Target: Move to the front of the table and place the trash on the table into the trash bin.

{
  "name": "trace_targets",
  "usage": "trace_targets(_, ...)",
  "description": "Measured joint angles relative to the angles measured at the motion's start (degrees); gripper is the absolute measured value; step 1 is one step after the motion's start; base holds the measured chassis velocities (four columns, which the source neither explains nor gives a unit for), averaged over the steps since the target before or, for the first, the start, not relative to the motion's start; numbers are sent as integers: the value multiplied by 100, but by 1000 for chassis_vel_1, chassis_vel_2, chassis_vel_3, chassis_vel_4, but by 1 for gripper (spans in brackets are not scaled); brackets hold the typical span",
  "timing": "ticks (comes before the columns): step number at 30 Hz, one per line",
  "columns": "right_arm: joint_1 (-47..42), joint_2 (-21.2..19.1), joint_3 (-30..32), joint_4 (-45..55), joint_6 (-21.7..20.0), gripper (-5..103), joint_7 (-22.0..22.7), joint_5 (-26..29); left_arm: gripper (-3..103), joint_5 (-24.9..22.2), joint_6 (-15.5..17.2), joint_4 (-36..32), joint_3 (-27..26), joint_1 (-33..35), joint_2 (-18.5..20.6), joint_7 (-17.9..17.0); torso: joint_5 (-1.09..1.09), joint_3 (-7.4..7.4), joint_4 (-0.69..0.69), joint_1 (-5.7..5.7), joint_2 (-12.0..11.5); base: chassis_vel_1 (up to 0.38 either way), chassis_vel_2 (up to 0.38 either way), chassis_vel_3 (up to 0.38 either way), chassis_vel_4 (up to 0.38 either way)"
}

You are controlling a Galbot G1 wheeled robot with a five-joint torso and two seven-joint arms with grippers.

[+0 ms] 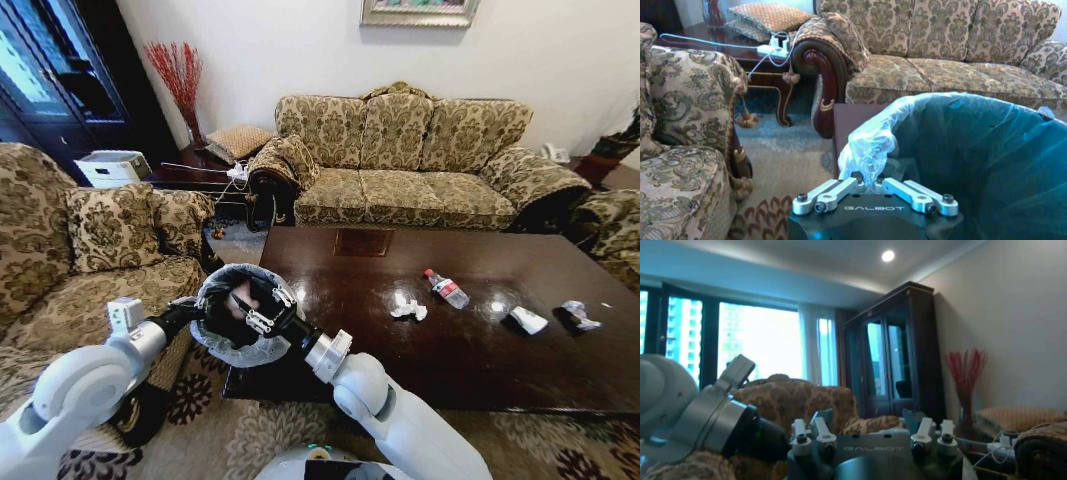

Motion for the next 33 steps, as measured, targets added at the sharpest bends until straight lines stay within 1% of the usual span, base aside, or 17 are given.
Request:
trace_targets(2,-254,-39,269,244,183,79,-130,-15,1,6,10,22,-51,15,-1,0,0,0,1,0,-1,0,0,0,0)
trace_targets(3,-254,-39,269,244,183,79,-130,-15,1,6,10,22,-51,15,-1,0,0,0,1,0,-1,0,0,0,0)
trace_targets(4,-574,-132,540,532,346,85,-225,-63,1,8,33,47,-120,30,-9,-1,0,0,0,1,-1,0,0,0,0)
trace_targets(5,-779,-196,679,653,436,90,-187,-103,1,8,41,58,-151,36,-15,-1,1,0,0,0,-1,0,0,0,0)
trace_targets(6,-1059,-264,885,754,489,90,-64,-146,1,8,46,70,-184,41,-23,1,1,0,0,0,-1,0,0,0,0)
trace_targets(7,-1277,-300,1063,780,503,95,44,-165,1,8,46,78,-202,41,-33,4,0,0,-1,-1,-1,0,0,0,0)
trace_targets(8,-1277,-300,1063,780,503,95,44,-165,1,8,46,78,-202,41,-33,4,0,0,-1,-1,-1,0,0,0,0)
trace_targets(10,-1892,-280,1703,580,572,100,506,-181,1,8,47,85,-195,5,-94,9,0,-1,-2,-1,-1,0,0,0,0)
trace_targets(11,-1892,-280,1703,580,572,100,506,-181,1,8,47,85,-195,5,-94,9,0,-1,-2,-1,-1,0,0,0,0)
trace_targets(15,-2210,14,2525,153,429,100,1049,172,1,74,46,40,-116,-5,-190,13,-1,0,-1,0,-1,-5,-13,6,9)
trace_targets(16,-2210,14,2525,153,429,100,1049,172,1,74,46,40,-116,-5,-190,13,-1,0,-1,0,-1,-19,-53,23,34)
trace_targets(20,-2124,109,3143,-516,351,100,1210,319,1,114,34,27,-122,16,-248,24,-2,0,0,0,-1,-39,-81,29,80)
trace_targets(21,-2124,109,3143,-516,351,100,1210,319,1,114,34,27,-122,16,-248,24,-2,0,0,0,-1,-59,-120,44,99)
trace_targets(25,-1930,113,3302,-1261,552,100,1369,458,1,140,4,5,-103,12,-266,28,2,0,0,-1,-1,-81,-142,84,146)
trace_targets(26,-1840,154,3324,-1542,513,100,1494,461,1,145,-1,1,-85,12,-250,30,5,0,-1,0,-1,-70,-128,52,127)
trace_targets(30,-1700,240,3357,-1873,385,100,1655,461,1,147,-4,-3,-83,13,-226,33,3,0,-2,0,-1,-70,-106,45,102)
trace_targets(33,-1340,358,3363,-2599,240,100,1846,445,1,147,-12,2,-96,25,-169,35,-2,0,-2,0,-1,0,0,0,0)
